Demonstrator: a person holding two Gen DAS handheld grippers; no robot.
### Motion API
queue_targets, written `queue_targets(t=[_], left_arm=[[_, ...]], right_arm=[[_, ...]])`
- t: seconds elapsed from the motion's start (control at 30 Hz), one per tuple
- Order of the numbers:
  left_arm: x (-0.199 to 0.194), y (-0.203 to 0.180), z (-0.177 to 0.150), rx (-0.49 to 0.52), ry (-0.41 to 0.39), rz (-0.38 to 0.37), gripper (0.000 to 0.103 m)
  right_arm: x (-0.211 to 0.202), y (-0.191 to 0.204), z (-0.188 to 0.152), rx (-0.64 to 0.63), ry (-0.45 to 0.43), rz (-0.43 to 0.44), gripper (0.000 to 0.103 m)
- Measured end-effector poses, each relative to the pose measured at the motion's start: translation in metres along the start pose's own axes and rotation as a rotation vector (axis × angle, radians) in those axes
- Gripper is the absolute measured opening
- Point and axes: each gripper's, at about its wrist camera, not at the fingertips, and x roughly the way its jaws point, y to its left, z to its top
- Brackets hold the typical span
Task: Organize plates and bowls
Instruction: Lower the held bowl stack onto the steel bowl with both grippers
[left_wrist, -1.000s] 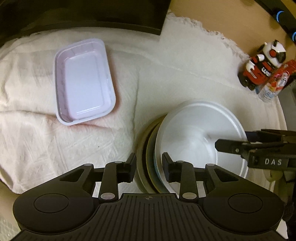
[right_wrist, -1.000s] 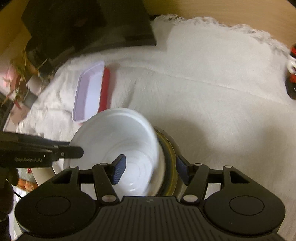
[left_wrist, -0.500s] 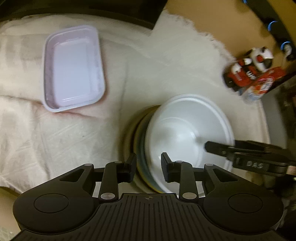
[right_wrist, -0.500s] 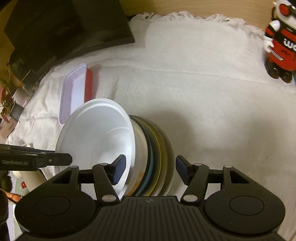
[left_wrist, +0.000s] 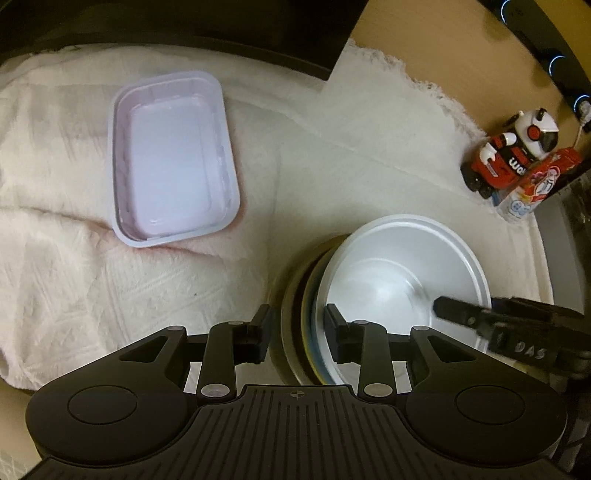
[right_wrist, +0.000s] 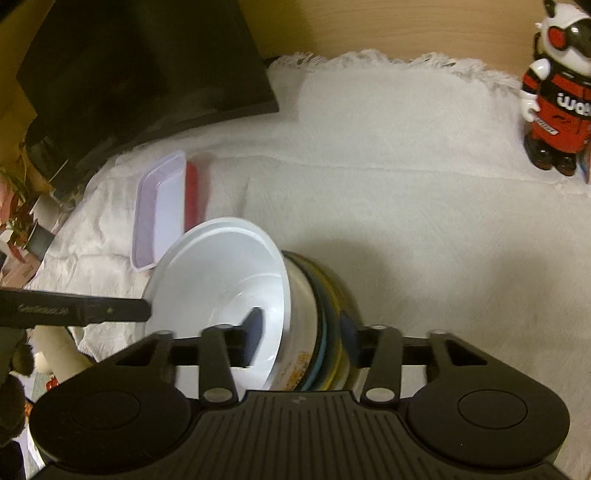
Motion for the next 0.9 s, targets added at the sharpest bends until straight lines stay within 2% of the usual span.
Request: queue_targets(t=[0.1, 0.17, 0.4, 0.6, 0.67, 0.8, 0.9], left_arm=[[0.000, -0.002, 0.001, 0.014, -0.005, 0.007, 0.034], [-0.001, -0.004, 0.002, 0.016, -0.005, -0.001, 0.034], [0.002, -0.013, 0.007, 0.035, -0.004, -0.016, 0.034], [0.002, -0.016, 0.009, 0.045, 0.001, -0.038, 0.031], [-0.002, -0.013, 0.012, 0.036, -0.007, -0.062, 0.031], [-0.008, -0.013, 0.015, 0.041, -0.026, -0.055, 0.031], [-0.010, -0.011, 0.015, 0.039, -0.030, -0.089, 0.031]], right_arm=[[0.010, 0.003, 0.002, -0.023, 0.028, -0.013, 0.033], [0.018, 0.001, 0.004, -0.015, 0.043, -0.044, 0.033], [0.028, -0.008, 0.005, -0.002, 0.063, -0.072, 0.033], [0.033, -0.015, -0.003, 0.019, 0.087, -0.067, 0.033], [0.029, -0.014, -0.004, 0.008, 0.082, -0.064, 0.034], [0.012, -0.005, -0.002, -0.020, 0.036, -0.032, 0.034], [0.005, -0.002, 0.002, -0.025, 0.012, -0.032, 0.035]])
